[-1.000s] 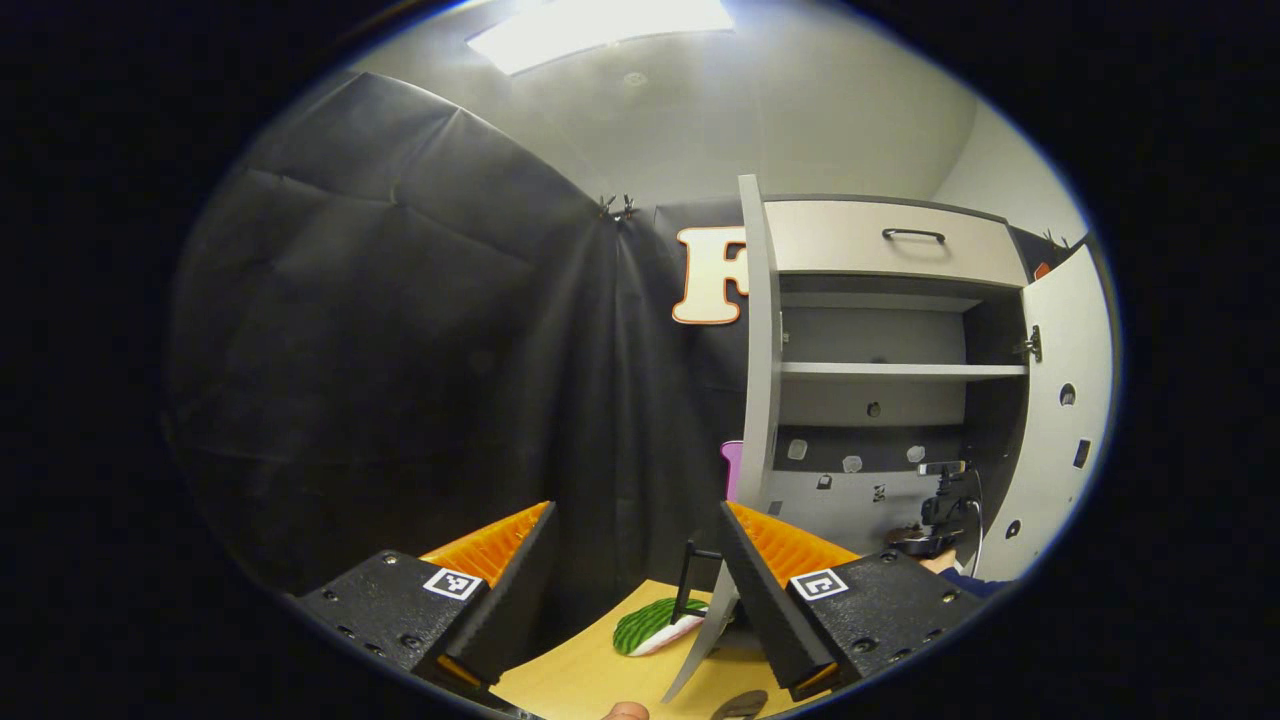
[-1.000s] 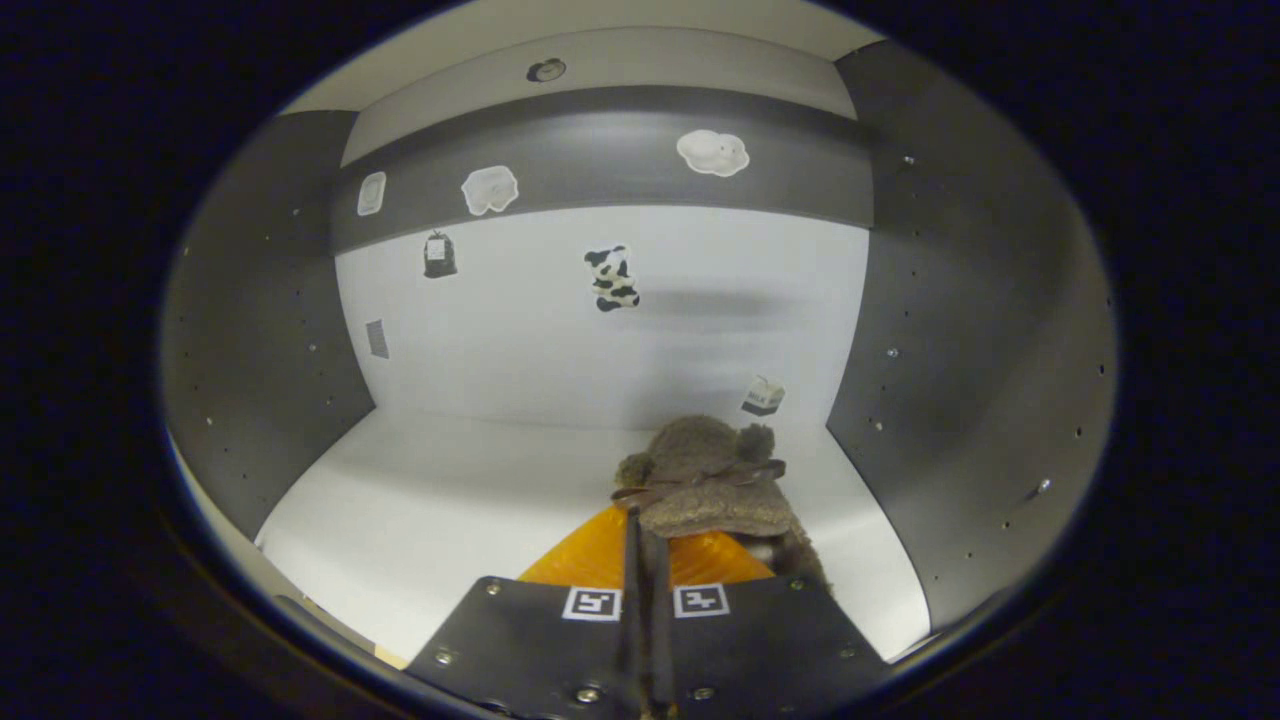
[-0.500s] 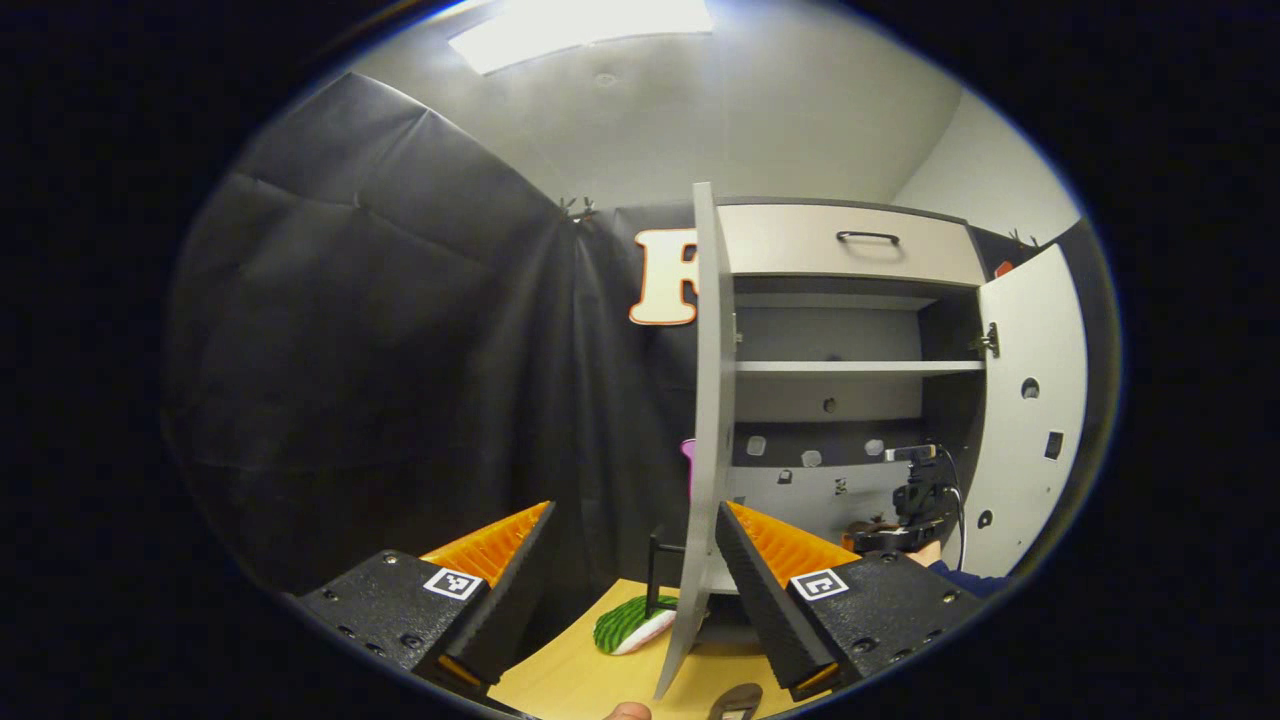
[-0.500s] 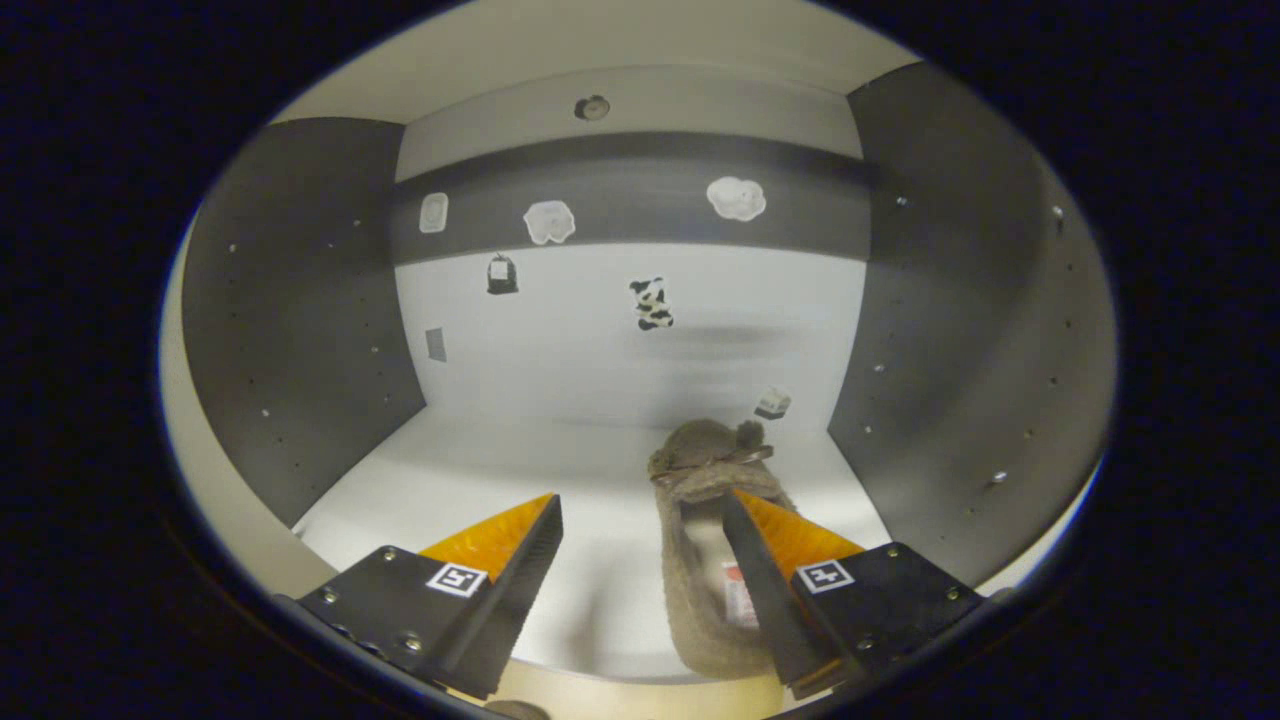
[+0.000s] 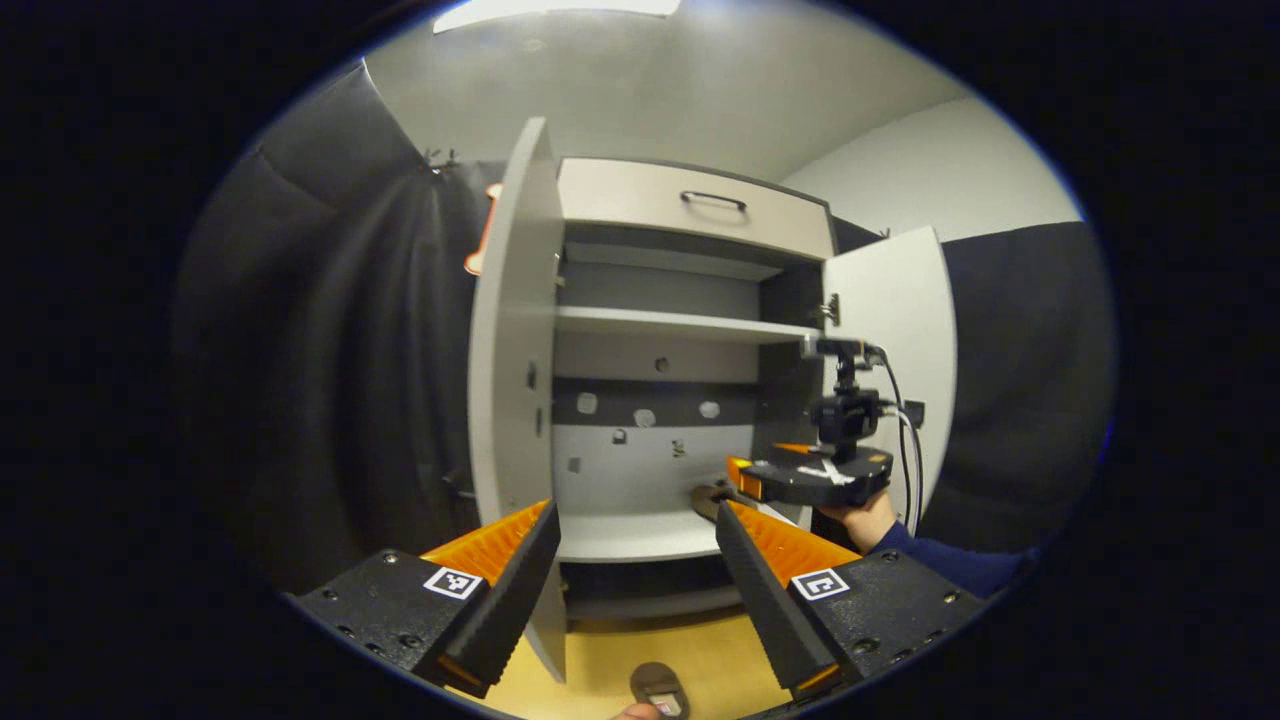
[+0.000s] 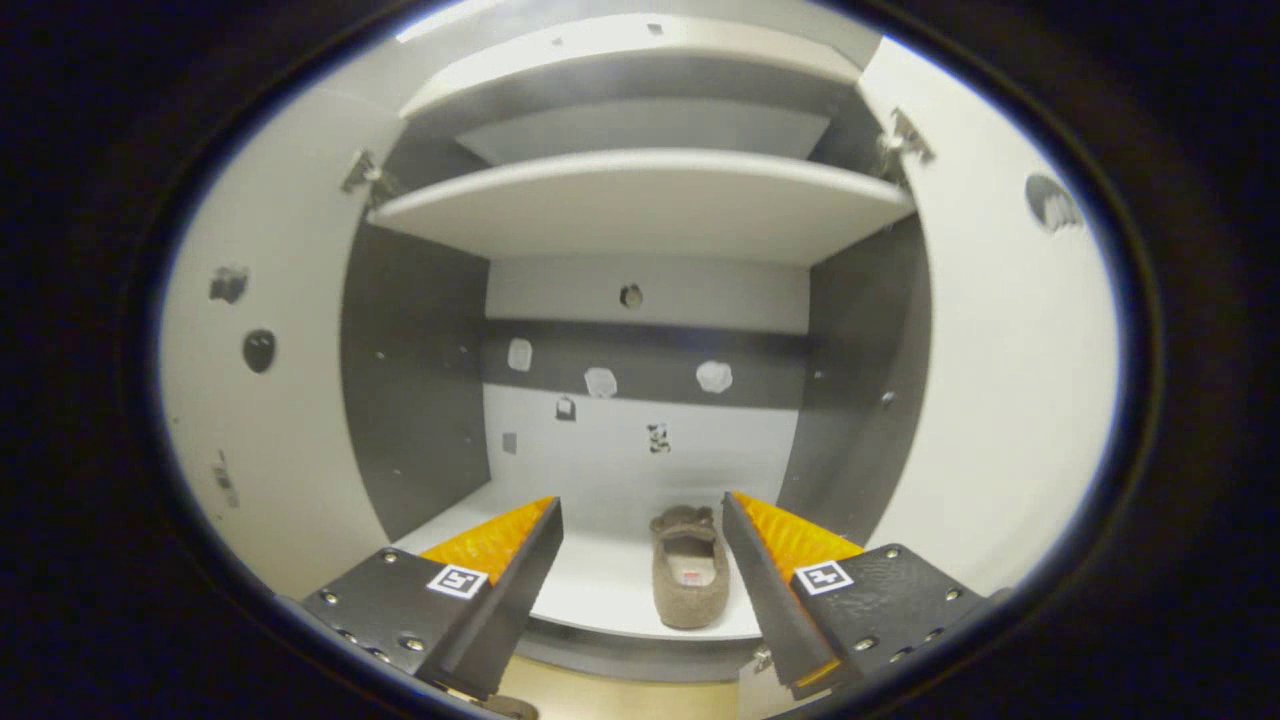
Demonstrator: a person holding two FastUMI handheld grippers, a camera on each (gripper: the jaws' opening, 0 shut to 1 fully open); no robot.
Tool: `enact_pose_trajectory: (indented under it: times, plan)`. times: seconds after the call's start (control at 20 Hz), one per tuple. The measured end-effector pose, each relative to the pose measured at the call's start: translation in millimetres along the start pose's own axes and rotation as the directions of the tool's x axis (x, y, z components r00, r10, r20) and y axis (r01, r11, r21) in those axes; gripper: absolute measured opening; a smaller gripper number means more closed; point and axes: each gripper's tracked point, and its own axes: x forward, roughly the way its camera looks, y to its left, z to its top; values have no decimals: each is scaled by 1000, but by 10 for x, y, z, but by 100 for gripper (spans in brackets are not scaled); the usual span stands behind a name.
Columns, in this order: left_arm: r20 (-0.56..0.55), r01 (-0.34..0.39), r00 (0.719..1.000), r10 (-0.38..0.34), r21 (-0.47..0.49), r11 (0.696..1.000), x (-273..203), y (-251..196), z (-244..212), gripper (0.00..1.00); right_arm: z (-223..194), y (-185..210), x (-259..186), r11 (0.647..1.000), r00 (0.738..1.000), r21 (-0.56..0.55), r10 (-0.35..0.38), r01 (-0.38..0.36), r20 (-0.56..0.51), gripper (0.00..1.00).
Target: Grab one shoe with the right hand and put it into the shoe cabinet, grab the other shoe with the left hand and put it into the shoe cabinet; then close the right door with the right hand and the left door with the left hand.
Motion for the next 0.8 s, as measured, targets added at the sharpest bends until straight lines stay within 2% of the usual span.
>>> enact_pose_trajectory:
  times: [0.15, 0.25, 0.3, 0.35, 0.45, 0.6, 0.8]
  plan:
    - [-116, 76, 990, -79, -30, 997, 167, -110, -601, 96, 282, 124, -538, 997, 997, 40, 66, -68, 40, 96]
    - [-202, 82, 976, -88, -38, 996, 255, -132, -1015, 97, 427, 112, -838, 997, 995, 6, 74, -75, 65, 96]
    - [-252, 83, 963, -90, -40, 996, 301, -134, -1256, 94, 485, 122, -984, 997, 994, -13, 79, -78, 75, 96]
    - [-296, 87, 950, -99, -53, 995, 327, -145, -1477, 97, 564, 147, -1125, 996, 993, -20, 83, -81, 88, 96]
    - [-380, 87, 918, -112, -82, 993, 376, -138, -1890, 96, 681, 200, -1371, 995, 988, -12, 103, -103, 111, 96]
    - [-504, 76, 856, -116, -98, 992, 338, -122, -2566, 97, 840, 191, -1661, 992, 984, 9, 121, -123, 130, 96]
    - [-629, 72, 765, -135, -126, 989, 293, -127, -3354, 97, 1053, -30, -1911, 997, 981, 1, 74, -76, 180, 95]
